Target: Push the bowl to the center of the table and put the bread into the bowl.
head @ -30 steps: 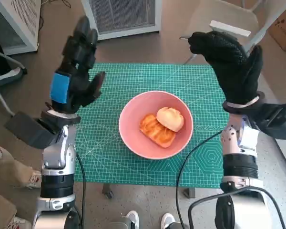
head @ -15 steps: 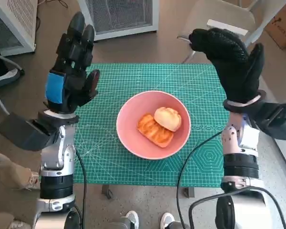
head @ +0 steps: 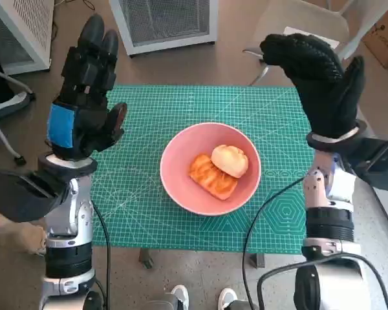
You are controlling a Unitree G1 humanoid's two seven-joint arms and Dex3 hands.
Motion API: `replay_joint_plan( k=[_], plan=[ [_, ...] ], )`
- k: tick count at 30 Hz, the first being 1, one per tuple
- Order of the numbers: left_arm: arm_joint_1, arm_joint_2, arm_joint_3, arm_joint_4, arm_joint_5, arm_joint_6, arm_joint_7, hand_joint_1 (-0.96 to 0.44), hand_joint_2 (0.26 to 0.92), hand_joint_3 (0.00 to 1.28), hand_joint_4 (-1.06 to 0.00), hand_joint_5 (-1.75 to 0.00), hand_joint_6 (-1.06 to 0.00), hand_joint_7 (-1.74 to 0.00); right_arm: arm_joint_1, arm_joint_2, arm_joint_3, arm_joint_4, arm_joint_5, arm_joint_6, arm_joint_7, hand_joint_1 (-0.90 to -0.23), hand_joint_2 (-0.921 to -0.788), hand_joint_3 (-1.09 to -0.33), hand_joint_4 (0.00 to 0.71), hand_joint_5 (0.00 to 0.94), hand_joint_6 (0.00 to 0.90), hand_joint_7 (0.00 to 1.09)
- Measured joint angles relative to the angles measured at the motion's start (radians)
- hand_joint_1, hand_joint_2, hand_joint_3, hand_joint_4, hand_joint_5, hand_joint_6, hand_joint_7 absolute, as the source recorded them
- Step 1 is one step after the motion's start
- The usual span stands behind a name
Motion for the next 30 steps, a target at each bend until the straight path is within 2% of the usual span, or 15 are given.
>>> replay_joint_plan(
  k=[5, 21, 30],
  plan=[
    [0.0, -0.006, 0.0, 0.013, -0.005, 0.0, -0.002, -0.7, 0.921, 0.47, -0.01, 0.0, 0.0, -0.34, 0.0, -0.002, 0.001, 0.0, -0.011, -0.008, -0.006, -0.624, -0.921, -0.683, 0.234, 0.0, 0.079, 0.51],
    [0.0, -0.012, -0.004, 0.037, -0.022, -0.004, -0.007, -0.7, 0.921, 0.44, -0.03, 0.0, 0.0, -0.34, 0.004, -0.005, 0.001, -0.002, -0.011, -0.016, -0.012, -0.617, -0.921, -0.686, 0.232, 0.0, 0.089, 0.49],
    [0.0, -0.012, -0.007, 0.047, -0.022, -0.01, -0.018, -0.7, 0.921, 0.41, -0.03, 0.0, 0.0, -0.34, 0.009, -0.01, 0.001, -0.002, -0.011, -0.017, -0.015, -0.641, -0.921, -0.677, 0.234, 0.001, 0.1, 0.48]
  ],
)
